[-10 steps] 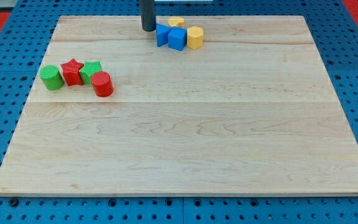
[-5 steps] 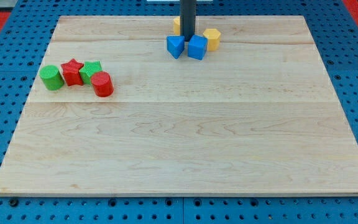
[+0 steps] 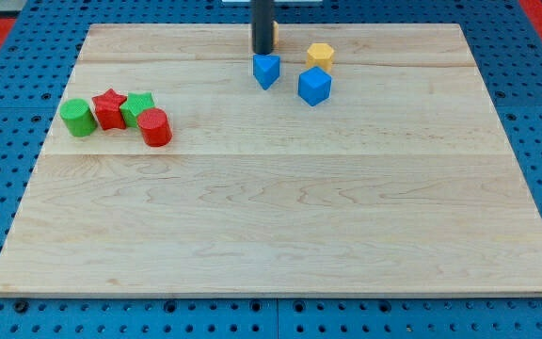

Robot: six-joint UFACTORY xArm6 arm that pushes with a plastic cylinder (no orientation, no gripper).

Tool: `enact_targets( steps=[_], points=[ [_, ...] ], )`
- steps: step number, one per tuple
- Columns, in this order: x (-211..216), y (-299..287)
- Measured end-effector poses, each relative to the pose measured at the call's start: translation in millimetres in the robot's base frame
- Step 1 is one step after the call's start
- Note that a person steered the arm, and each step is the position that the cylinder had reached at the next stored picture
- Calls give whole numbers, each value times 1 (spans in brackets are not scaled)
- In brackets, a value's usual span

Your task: Move the blue cube diagonally to the bottom right of the yellow hexagon

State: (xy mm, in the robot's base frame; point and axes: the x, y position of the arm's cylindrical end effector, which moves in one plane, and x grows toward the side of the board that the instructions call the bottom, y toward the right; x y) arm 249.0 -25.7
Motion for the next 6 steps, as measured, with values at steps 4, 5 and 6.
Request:
enact_targets(
  steps=[4, 5, 6],
  points=[
    [64, 89],
    [64, 89],
    [64, 91]
  ],
)
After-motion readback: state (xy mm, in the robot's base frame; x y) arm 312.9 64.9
